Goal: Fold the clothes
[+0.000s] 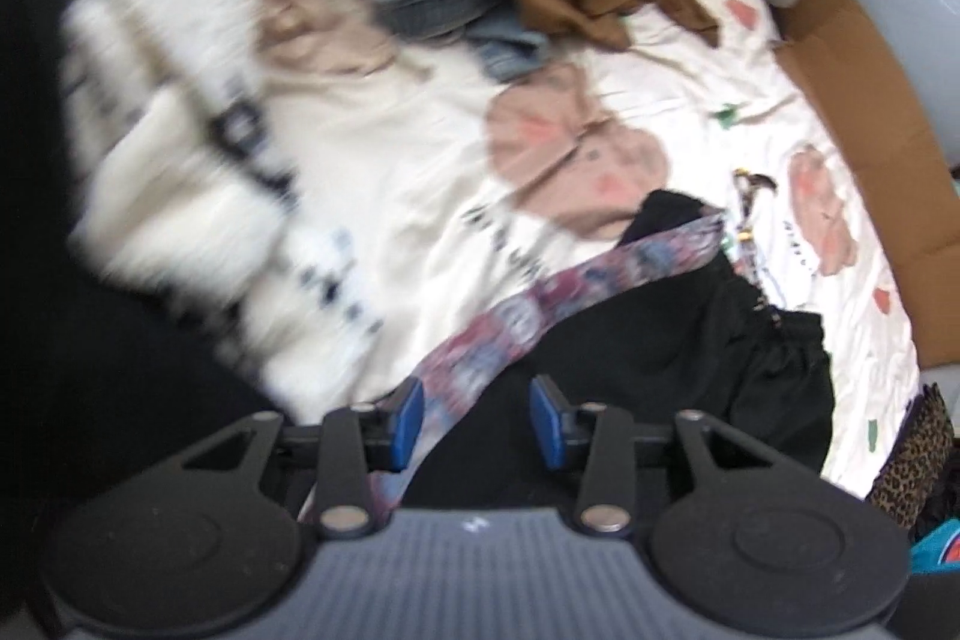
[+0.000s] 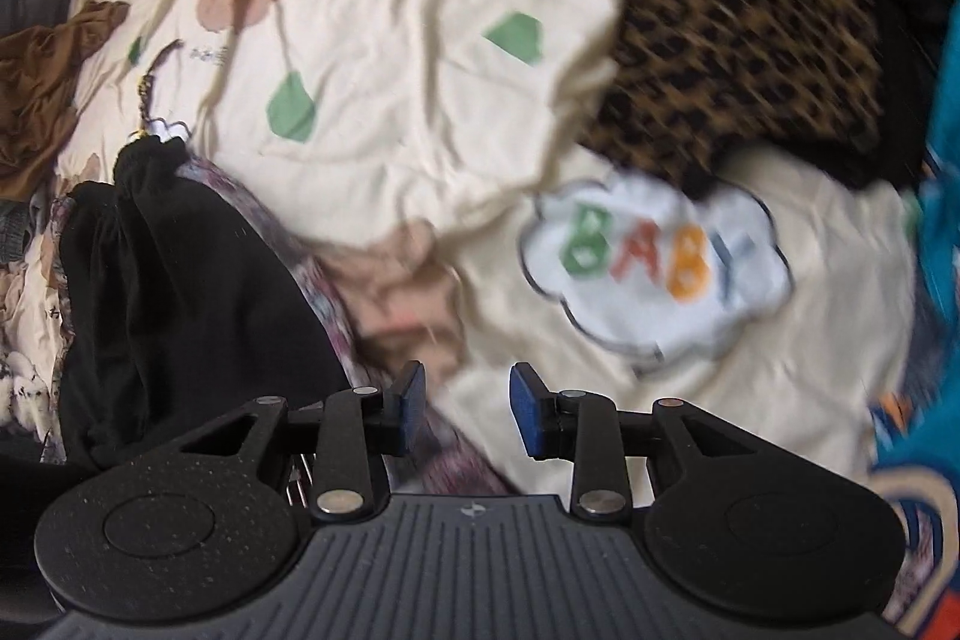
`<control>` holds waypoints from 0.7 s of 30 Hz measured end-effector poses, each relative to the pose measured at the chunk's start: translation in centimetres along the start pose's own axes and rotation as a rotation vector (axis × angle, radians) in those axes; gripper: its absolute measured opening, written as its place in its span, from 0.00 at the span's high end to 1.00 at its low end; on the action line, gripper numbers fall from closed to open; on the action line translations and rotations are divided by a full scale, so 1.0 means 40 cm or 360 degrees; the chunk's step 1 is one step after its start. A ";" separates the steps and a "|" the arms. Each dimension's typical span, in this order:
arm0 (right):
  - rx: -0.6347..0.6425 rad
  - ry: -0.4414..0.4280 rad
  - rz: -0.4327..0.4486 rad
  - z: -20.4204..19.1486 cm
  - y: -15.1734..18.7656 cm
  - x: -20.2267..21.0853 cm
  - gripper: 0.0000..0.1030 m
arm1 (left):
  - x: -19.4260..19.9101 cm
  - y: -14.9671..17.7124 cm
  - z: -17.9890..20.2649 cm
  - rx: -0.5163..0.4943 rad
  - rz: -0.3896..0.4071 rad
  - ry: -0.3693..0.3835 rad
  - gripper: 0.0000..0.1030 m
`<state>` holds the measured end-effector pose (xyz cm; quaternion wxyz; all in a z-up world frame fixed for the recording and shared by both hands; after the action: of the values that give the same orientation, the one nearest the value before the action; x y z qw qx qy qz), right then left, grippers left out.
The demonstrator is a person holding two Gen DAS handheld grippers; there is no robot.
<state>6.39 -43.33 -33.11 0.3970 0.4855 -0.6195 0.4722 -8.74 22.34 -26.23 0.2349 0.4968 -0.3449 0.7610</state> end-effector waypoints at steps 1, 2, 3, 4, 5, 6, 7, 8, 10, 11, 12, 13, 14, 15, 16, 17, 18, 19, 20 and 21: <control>0.0021 -0.0016 0.0007 -0.011 -0.013 -0.012 0.63 | -0.010 -0.013 0.007 -0.0029 0.0007 0.0018 0.59; 0.0044 -0.0036 0.0015 -0.024 -0.025 -0.025 0.63 | -0.019 -0.026 0.017 -0.0062 0.0018 0.0040 0.58; 0.0067 -0.0059 0.0026 -0.038 -0.037 -0.037 0.63 | -0.028 -0.040 0.027 -0.0095 0.0030 0.0061 0.58; 0.0090 -0.0082 0.0036 -0.052 -0.049 -0.050 0.63 | -0.035 -0.049 0.035 -0.0120 0.0046 0.0077 0.55; 0.0113 -0.0105 0.0047 -0.066 -0.062 -0.062 0.63 | -0.043 -0.059 0.042 -0.0145 0.0061 0.0098 0.54; 0.0135 -0.0126 0.0062 -0.081 -0.074 -0.074 0.63 | -0.053 -0.070 0.053 -0.0161 0.0080 0.0117 0.54; 0.0157 -0.0145 0.0080 -0.097 -0.088 -0.086 0.63 | -0.063 -0.080 0.062 -0.0163 0.0092 0.0131 0.54; 0.0183 -0.0159 0.0096 -0.112 -0.102 -0.098 0.63 | -0.073 -0.092 0.073 -0.0161 0.0102 0.0151 0.54; 0.0226 -0.0182 0.0115 -0.141 -0.127 -0.125 0.63 | -0.089 -0.114 0.098 -0.0165 0.0125 0.0192 0.54; 0.0245 -0.0194 0.0122 -0.156 -0.140 -0.138 0.63 | -0.099 -0.124 0.111 -0.0179 0.0133 0.0214 0.54; 0.0263 -0.0207 0.0129 -0.170 -0.152 -0.151 0.63 | -0.110 -0.135 0.124 -0.0193 0.0140 0.0237 0.54; 0.0280 -0.0219 0.0135 -0.183 -0.163 -0.164 0.63 | -0.123 -0.143 0.132 -0.0173 0.0135 0.0264 0.54; 0.0296 -0.0233 0.0142 -0.195 -0.174 -0.175 0.63 | -0.136 -0.151 0.139 -0.0153 0.0130 0.0290 0.54; 0.0308 -0.0247 0.0149 -0.206 -0.185 -0.187 0.63 | -0.149 -0.160 0.146 -0.0133 0.0125 0.0317 0.54; 0.0317 -0.0263 0.0156 -0.218 -0.195 -0.198 0.63 | -0.165 -0.168 0.156 -0.0139 0.0132 0.0350 0.52; 0.0328 -0.0279 0.0165 -0.230 -0.205 -0.210 0.63 | -0.180 -0.176 0.166 -0.0145 0.0140 0.0384 0.49; 0.0338 -0.0296 0.0173 -0.242 -0.215 -0.221 0.63 | -0.196 -0.183 0.176 -0.0151 0.0147 0.0416 0.48; 0.0359 -0.0313 0.0183 -0.255 -0.224 -0.234 0.63 | -0.210 -0.189 0.186 -0.0158 0.0156 0.0403 0.47; 0.0388 -0.0332 0.0194 -0.270 -0.234 -0.246 0.63 | -0.227 -0.194 0.195 -0.0144 0.0156 0.0410 0.47; 0.0415 -0.0350 0.0204 -0.283 -0.244 -0.258 0.63 | -0.245 -0.198 0.206 -0.0113 0.0157 0.0442 0.47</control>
<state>18.50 -30.80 -38.25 0.2296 0.5411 -0.6223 0.5170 5.57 21.13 -30.70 0.2602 0.3605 -0.3596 0.8204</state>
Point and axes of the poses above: each gripper's, at about its wrist camera, not at the fingertips, and x roughly against the way its jaws point, z to its right, y to its underside, the point moved 3 cm from there along -x, roughly the way its jaws point, and after that the axes turned 4 degrees about z, right-handed, at the moved point
